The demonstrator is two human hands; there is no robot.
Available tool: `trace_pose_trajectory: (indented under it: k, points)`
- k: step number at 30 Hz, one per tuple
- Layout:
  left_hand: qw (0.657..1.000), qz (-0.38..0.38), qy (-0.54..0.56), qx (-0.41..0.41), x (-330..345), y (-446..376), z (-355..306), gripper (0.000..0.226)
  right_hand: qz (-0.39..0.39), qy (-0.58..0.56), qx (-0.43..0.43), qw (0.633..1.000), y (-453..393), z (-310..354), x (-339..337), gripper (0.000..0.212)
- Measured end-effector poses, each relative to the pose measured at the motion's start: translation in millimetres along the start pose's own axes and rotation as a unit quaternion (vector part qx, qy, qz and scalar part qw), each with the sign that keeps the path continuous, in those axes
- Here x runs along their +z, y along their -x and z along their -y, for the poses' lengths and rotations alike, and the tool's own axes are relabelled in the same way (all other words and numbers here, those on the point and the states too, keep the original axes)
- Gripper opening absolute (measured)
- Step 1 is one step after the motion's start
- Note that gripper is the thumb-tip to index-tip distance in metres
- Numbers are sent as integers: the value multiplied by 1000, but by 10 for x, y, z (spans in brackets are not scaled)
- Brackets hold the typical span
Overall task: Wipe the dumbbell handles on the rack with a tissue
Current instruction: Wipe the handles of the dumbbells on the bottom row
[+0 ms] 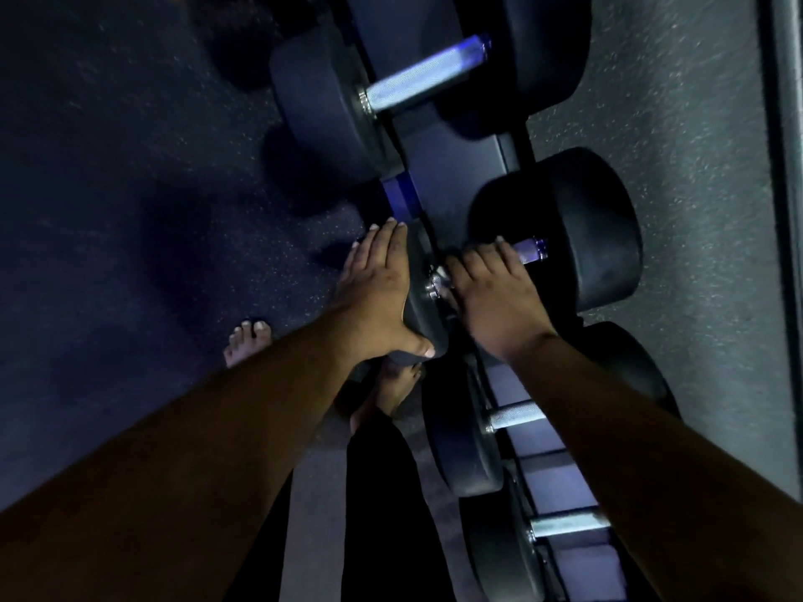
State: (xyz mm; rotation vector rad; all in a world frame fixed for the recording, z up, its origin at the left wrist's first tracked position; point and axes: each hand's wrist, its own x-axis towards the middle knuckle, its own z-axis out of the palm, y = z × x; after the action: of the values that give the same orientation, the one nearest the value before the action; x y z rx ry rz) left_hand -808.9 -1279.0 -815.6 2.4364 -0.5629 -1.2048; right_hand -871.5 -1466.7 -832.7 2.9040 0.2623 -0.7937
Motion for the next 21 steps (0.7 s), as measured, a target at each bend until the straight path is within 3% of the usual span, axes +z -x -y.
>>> trace_pose_trajectory:
  k: [3, 7, 10, 12, 16, 21]
  points:
    - [1000, 2, 0, -6, -2, 10, 5, 166, -20, 3, 21, 1000, 319, -77, 89, 61]
    - [1000, 4, 0, 1, -5, 3, -11, 166, -11, -6, 29, 999, -149, -101, -91, 42]
    - [1000, 8, 1, 1, -16, 9, -9, 165, -66, 3, -6, 998, -286, -147, -122, 40]
    - [1000, 9, -2, 1, -26, 6, -8, 165, -40, -16, 12, 999, -84, -137, -24, 40]
    - [1000, 8, 3, 1, -22, 15, -18, 165, 8, -8, 38, 999, 308, -52, 30, 61]
    - [1000, 5, 0, 0, 0, 0, -12, 165, 59, 10, -33, 998, -49, 135, -76, 66]
